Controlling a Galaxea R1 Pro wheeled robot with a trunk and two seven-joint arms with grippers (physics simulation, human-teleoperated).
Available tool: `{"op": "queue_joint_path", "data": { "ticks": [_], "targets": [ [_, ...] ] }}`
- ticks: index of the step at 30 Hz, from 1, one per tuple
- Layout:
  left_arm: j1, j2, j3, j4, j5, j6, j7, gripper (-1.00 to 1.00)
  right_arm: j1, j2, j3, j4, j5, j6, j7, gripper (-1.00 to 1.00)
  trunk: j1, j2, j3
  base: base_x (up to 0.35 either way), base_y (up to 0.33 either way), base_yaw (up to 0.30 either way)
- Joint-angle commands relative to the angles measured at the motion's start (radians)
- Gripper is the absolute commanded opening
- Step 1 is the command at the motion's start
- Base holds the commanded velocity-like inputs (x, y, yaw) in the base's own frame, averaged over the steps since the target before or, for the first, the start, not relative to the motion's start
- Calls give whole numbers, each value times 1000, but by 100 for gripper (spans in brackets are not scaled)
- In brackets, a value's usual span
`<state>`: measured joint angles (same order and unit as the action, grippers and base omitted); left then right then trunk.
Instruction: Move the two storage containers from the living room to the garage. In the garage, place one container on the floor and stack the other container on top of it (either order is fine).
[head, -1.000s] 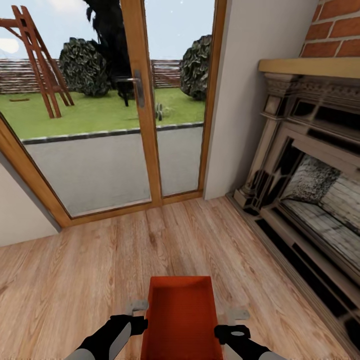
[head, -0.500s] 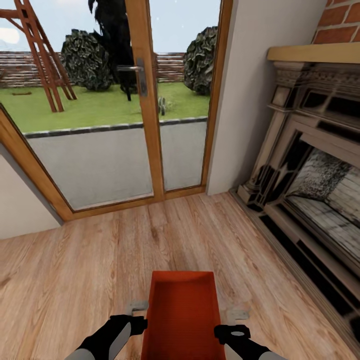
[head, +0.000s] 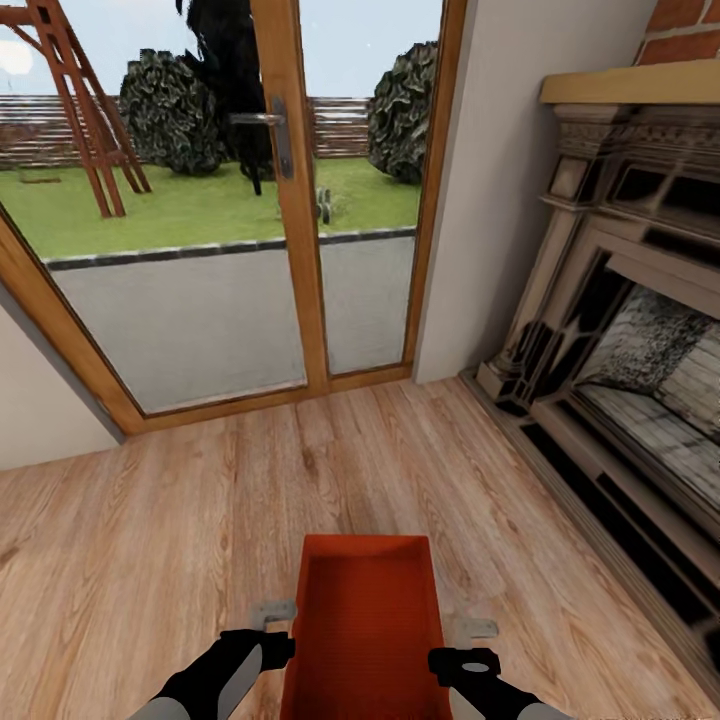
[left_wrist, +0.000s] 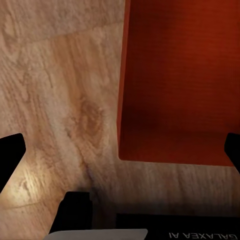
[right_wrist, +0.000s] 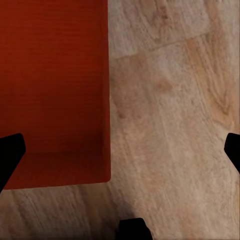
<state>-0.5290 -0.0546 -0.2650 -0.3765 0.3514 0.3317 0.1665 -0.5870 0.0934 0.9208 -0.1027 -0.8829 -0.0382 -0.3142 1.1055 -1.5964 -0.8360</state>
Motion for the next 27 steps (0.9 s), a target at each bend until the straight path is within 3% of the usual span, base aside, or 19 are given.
{"op": "queue_joint_path", "data": {
  "ticks": [1, 27],
  "targets": [
    [0, 1, -8, -2, 11, 4, 8, 100, -1, 0, 8, 0, -11, -4, -3, 100, 4, -8, -5, 0, 0, -77],
    [0, 2, -8, -5, 11, 4, 8, 100, -1, 0, 9, 0, -10, -30, -3, 100, 104, -190, -114, 0, 0, -6]
  ]
}}
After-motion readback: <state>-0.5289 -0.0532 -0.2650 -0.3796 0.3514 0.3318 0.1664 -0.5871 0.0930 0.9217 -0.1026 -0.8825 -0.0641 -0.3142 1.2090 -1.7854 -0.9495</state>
